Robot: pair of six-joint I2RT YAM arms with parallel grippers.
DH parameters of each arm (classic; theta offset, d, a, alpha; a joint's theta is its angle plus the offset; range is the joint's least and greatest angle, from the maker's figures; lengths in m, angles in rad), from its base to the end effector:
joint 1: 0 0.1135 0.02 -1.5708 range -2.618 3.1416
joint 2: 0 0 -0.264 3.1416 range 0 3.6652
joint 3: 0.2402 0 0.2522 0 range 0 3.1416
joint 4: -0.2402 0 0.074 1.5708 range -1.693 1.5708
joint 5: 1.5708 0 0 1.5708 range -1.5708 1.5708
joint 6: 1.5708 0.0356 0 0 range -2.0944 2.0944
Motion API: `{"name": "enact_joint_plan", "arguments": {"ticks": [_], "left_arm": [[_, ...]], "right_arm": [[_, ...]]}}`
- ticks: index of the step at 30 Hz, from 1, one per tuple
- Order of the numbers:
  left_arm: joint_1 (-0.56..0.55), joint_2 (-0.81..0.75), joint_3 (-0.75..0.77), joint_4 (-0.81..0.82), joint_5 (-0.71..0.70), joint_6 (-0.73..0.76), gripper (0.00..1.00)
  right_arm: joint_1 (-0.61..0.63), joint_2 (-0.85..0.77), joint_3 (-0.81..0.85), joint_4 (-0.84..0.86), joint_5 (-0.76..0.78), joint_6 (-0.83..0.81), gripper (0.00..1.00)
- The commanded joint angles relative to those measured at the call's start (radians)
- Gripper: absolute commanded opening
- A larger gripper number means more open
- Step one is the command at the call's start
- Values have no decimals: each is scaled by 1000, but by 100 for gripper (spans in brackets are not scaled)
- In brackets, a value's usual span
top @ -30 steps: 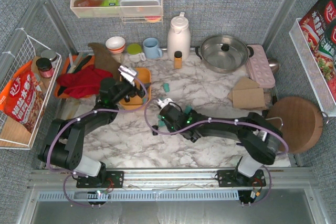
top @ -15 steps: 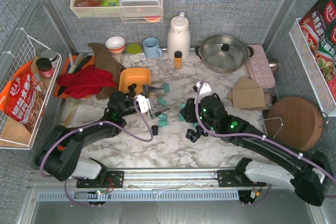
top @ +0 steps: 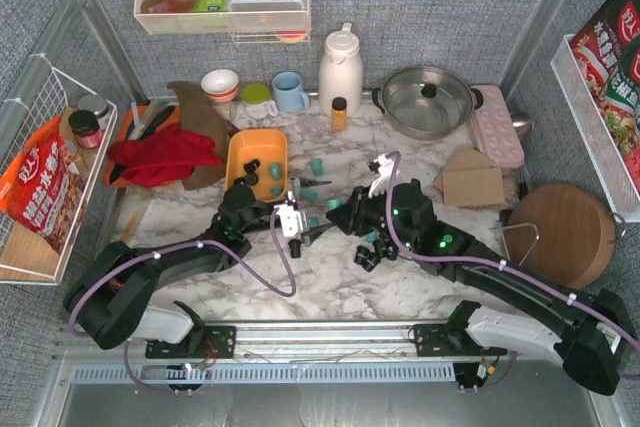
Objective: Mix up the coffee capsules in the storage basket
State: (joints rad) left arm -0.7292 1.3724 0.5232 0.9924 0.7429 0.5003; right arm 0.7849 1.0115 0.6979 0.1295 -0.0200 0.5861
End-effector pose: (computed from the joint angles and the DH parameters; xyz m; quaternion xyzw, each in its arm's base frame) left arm 0.1883 -0.2005 0.2424 0.5760 0.3401 -0.3165 0.6726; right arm 0.1687 0.1695 0.2987 -0.0827 0.7646 0.4105 0.4898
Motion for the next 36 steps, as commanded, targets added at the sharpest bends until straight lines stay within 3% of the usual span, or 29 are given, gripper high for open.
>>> {"name": "enact_joint_plan", "arguments": {"ticks": [1, 4, 8, 12, 17, 20, 25, 30, 36], "left_arm": [[-10, -4, -13, 58, -13, -24, 99], [-12, -4, -20, 93, -10, -47, 96], [-12, -10, -20, 92, -4, -45, 69], [-12, -14, -21, 99, -7, -46, 64], [-12, -17, -25, 105, -7, -42, 49], [-12, -21, -29, 107, -22, -41, 41], [-12, -24, -31, 99, -42, -31, 35], [-12, -21, -36, 97, -82, -33, 33], [6, -11, -33, 58, -163, -15, 32]], "right_arm": [[1, 16, -1, 97, -37, 40, 14], [1, 26, 0, 104, -41, 44, 14], [1, 27, 0, 107, -42, 46, 14], [1, 30, -3, 105, -39, 48, 14], [1, 35, -7, 98, -35, 55, 15], [1, 41, 5, 73, -26, 54, 31], [-1, 33, 23, 17, 13, 46, 42], [-6, 11, 40, -49, 54, 35, 59], [-20, -37, 37, -94, 98, 26, 65]]}}
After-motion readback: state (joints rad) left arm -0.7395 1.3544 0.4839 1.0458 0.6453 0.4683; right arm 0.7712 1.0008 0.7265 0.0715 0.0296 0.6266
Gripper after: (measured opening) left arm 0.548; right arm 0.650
